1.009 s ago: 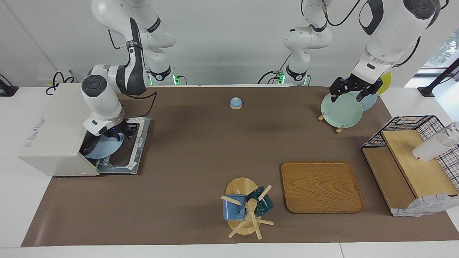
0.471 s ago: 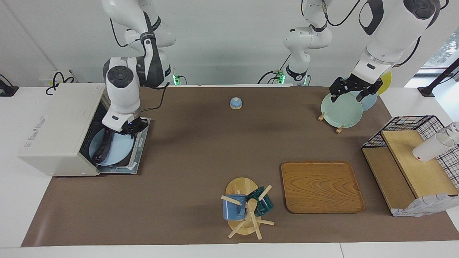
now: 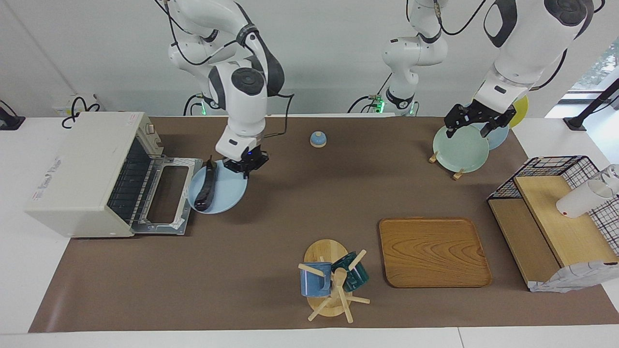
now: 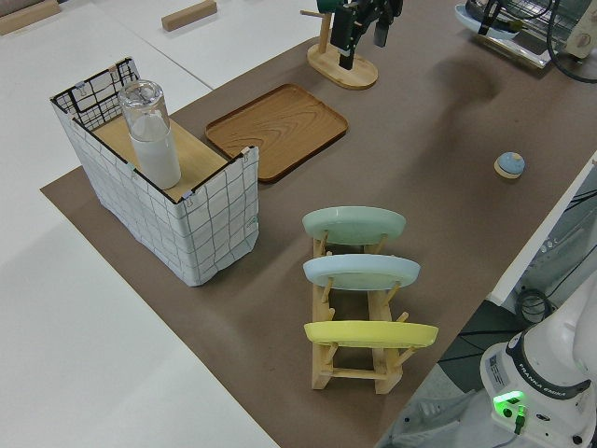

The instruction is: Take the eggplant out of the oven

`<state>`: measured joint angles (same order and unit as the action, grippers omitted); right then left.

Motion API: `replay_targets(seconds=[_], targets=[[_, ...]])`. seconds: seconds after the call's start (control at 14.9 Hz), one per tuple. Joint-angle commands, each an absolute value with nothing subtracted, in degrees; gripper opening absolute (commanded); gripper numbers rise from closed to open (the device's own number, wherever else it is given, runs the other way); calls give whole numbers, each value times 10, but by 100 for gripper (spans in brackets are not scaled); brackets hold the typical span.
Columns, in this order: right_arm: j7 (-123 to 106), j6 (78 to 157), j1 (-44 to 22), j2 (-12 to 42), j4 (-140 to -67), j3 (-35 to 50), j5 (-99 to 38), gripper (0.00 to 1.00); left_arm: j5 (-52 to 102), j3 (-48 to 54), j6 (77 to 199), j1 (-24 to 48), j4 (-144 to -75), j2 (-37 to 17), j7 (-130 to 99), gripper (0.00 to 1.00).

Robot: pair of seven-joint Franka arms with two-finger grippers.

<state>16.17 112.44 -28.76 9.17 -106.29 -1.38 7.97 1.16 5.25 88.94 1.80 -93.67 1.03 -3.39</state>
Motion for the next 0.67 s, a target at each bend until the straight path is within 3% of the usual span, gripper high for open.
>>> replay_targets(seconds=[0.0,0.2,0.61], targets=[[247,1061,-342,186,-923,-17,57,0,17,54,897,13,-947,20,-38,100],[303,1018,-386,260,-818,-17,62,0,17,54,897,13,-947,20,-38,100],[346,1082,-429,306,-793,-8,56,0,17,54,897,13,-947,20,-38,100]])
